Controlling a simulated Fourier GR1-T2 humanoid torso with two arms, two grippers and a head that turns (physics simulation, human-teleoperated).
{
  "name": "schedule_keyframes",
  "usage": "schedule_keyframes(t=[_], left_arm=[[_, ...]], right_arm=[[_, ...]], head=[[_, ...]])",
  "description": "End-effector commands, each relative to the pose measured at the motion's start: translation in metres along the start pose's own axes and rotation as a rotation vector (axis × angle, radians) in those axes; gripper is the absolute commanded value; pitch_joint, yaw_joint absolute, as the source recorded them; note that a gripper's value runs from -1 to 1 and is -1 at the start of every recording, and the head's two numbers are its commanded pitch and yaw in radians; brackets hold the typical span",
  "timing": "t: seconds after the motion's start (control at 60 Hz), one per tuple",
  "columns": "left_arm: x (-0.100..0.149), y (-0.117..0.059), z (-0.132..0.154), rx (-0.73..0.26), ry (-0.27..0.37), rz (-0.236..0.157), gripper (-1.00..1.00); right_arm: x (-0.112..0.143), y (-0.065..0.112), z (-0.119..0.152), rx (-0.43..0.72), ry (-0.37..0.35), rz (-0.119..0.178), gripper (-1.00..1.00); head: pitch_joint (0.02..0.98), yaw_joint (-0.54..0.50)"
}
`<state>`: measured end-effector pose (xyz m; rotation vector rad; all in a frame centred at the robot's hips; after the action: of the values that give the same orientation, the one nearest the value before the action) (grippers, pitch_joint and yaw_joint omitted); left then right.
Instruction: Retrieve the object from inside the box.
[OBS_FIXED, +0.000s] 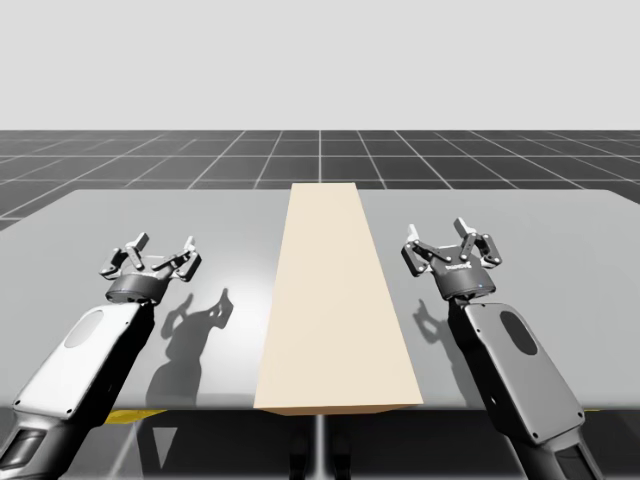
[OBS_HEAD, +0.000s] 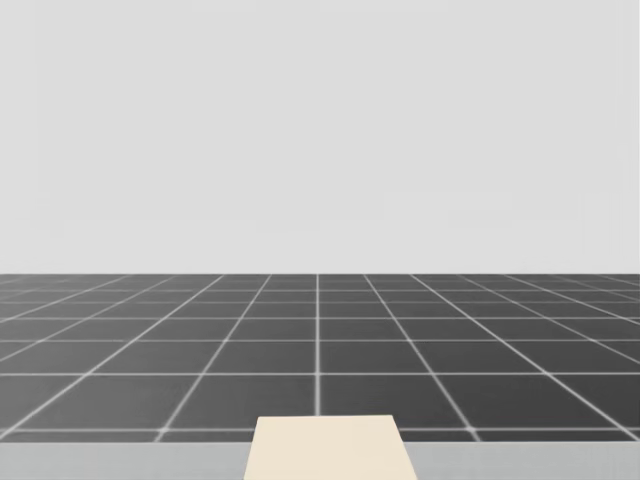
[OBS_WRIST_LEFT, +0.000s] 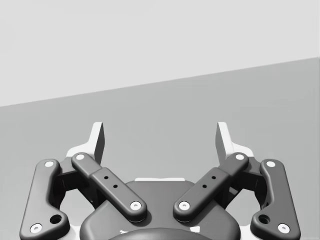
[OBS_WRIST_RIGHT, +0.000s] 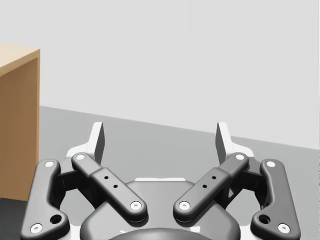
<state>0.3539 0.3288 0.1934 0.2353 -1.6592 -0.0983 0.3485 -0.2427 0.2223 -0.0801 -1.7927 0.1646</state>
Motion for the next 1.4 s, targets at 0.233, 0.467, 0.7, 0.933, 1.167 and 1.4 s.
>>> schedule_keyframes(t=[0.233, 0.467, 0.7, 0.933, 1.167, 1.4], left_arm=[[-0.018, -0.006, -0.005, -0.085, 0.213, -0.052, -1.00], [-0.027, -0.032, 0.007, -0.364, 0.298, -0.133, -1.00], [-0.022, -0.061, 0.033, -0.620, 0.208, -0.213, -1.00], [-0.020, -0.069, 0.040, -0.675, 0.179, -0.230, -1.00], [-0.026, -0.071, 0.039, -0.676, 0.194, -0.243, -1.00], [-0.027, -0.071, 0.038, -0.676, 0.194, -0.242, -1.00]], right_arm=[[-0.012, -0.002, 0.001, 0.140, 0.113, -0.011, -1.00], [-0.023, 0.022, 0.021, 0.501, 0.201, -0.021, -1.00], [-0.031, 0.067, 0.049, 0.814, 0.156, 0.035, -1.00], [-0.030, 0.089, 0.067, 0.958, 0.137, 0.019, -1.00], [-0.048, 0.078, 0.063, 0.975, 0.154, -0.072, -1.00], [-0.069, 0.080, 0.048, 1.010, 0.125, -0.058, -1.00]], head=[[0.076, -0.01], [0.079, -0.01], [0.081, -0.01], [0.082, -0.02], [0.088, -0.04], [0.093, -0.04]])
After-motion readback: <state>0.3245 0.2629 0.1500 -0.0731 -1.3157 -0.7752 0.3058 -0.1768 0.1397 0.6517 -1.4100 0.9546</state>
